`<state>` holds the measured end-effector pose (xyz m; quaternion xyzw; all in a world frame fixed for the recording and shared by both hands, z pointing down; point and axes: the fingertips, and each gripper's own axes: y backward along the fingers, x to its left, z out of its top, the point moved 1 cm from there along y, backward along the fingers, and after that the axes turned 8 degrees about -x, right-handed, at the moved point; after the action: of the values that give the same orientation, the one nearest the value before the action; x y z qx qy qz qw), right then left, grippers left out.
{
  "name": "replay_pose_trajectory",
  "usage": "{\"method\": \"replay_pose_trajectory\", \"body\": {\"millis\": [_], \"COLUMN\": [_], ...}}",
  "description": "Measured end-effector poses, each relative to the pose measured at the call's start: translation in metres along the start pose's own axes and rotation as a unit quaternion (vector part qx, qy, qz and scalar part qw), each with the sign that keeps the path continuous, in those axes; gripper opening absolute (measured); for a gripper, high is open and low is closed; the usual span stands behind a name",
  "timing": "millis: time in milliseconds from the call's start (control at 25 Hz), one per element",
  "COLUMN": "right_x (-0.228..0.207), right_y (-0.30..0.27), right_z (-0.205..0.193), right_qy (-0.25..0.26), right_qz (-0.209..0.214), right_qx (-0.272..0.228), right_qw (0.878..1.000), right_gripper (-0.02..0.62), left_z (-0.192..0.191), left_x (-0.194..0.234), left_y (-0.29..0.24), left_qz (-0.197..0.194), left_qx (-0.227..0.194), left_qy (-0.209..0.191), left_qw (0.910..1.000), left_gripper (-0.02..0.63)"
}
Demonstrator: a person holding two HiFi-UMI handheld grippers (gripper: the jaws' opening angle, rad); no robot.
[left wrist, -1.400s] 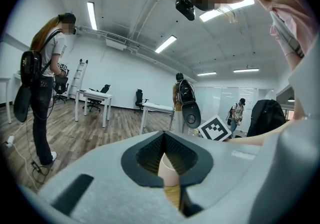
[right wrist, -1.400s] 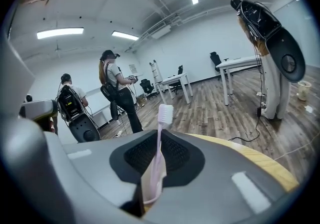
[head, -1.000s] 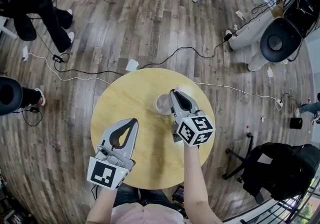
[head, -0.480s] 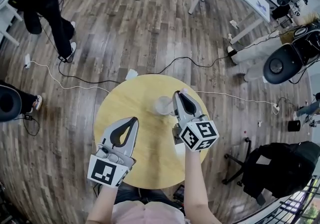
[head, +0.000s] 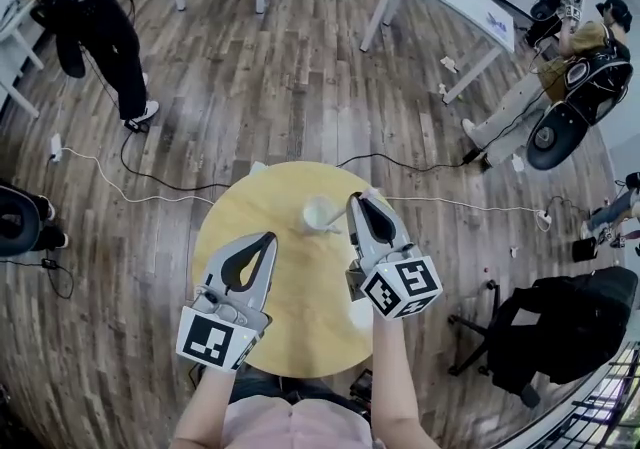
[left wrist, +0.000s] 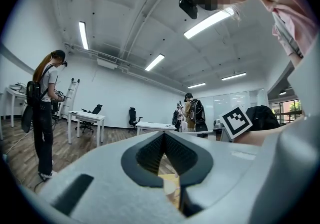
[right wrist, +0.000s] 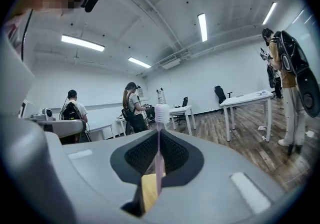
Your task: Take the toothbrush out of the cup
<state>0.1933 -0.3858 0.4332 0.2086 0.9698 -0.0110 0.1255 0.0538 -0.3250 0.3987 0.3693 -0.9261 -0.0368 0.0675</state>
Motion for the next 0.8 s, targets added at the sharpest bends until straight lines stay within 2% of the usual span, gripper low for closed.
{"method": "replay_pose_trajectory", "body": {"millis": [240,400,800], "right_x": [0.029,0.043,0.081], "right_y": [0.026,0.048,0.092], "right_z": [0.032,0.047,0.072], "right_qy": [0.025,0.023,0.038], "right_qz": [0.010,0.010,0.009], "right_qx": [-0.033,-0.049,-0.078], "right_qw": [0.999,0.998,0.996], "right_gripper": [0.020,0.020,0.020], "left_z": [0.019,0.030,0.044], "left_x": [-0.014,-0.027,-0.049], "left_y": [0.009,0.013,0.040], "left_qz": [-0.010,-0.018,-0.029], "left_qx": [-0.019,-0.027,-0.024], "left_qy": [-0.011,-0.014,-0.012], "left_qw": [0.9997,0.9994,0.9992], "left_gripper": [-0.005,-0.003,-0.004]}}
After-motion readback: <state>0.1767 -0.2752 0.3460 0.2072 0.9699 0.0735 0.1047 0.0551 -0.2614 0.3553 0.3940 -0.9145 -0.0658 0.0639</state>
